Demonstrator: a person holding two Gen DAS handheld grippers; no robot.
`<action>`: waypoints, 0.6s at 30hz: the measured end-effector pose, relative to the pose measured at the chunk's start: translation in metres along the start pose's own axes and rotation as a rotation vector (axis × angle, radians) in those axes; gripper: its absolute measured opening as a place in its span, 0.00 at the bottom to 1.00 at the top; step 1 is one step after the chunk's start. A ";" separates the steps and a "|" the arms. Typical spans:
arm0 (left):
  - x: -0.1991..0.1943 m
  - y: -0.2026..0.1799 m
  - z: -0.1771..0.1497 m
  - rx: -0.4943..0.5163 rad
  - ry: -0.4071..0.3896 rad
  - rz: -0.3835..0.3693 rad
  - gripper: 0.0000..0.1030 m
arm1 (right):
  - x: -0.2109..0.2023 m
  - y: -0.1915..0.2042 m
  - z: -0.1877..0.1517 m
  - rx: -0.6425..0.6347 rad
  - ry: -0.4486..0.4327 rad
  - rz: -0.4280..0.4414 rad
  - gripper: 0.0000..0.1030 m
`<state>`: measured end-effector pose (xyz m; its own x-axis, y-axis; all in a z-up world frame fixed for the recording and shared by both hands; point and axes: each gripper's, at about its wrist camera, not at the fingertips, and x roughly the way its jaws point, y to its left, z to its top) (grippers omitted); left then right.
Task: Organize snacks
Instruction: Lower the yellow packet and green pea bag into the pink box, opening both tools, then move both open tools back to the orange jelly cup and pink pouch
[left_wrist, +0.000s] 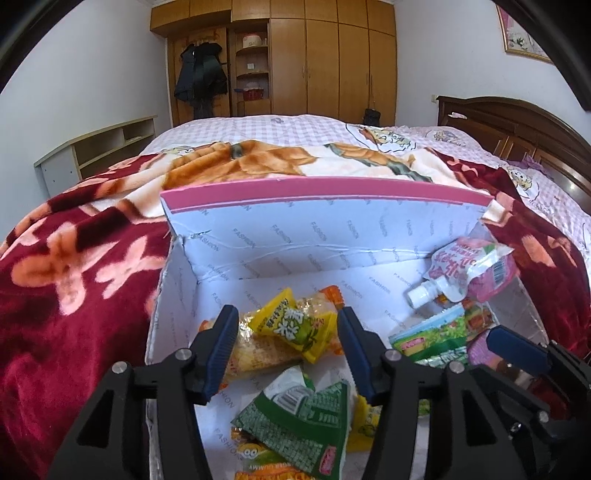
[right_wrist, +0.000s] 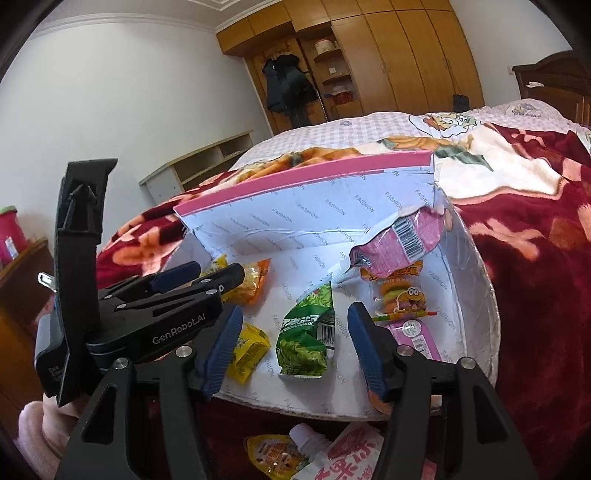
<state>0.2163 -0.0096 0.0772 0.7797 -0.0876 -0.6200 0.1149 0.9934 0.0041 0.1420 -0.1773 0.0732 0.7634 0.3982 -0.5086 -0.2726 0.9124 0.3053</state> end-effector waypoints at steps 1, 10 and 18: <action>-0.003 -0.001 0.000 -0.002 -0.002 -0.004 0.57 | -0.003 0.001 0.000 -0.003 -0.006 -0.001 0.59; -0.037 -0.004 -0.002 0.001 -0.039 -0.024 0.57 | -0.035 0.002 -0.002 -0.005 -0.057 -0.026 0.59; -0.064 -0.009 -0.020 -0.013 -0.033 -0.059 0.57 | -0.060 0.005 -0.017 -0.009 -0.067 -0.038 0.59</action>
<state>0.1531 -0.0109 0.1017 0.7919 -0.1484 -0.5924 0.1535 0.9873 -0.0421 0.0852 -0.1947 0.0918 0.8109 0.3566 -0.4641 -0.2481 0.9276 0.2792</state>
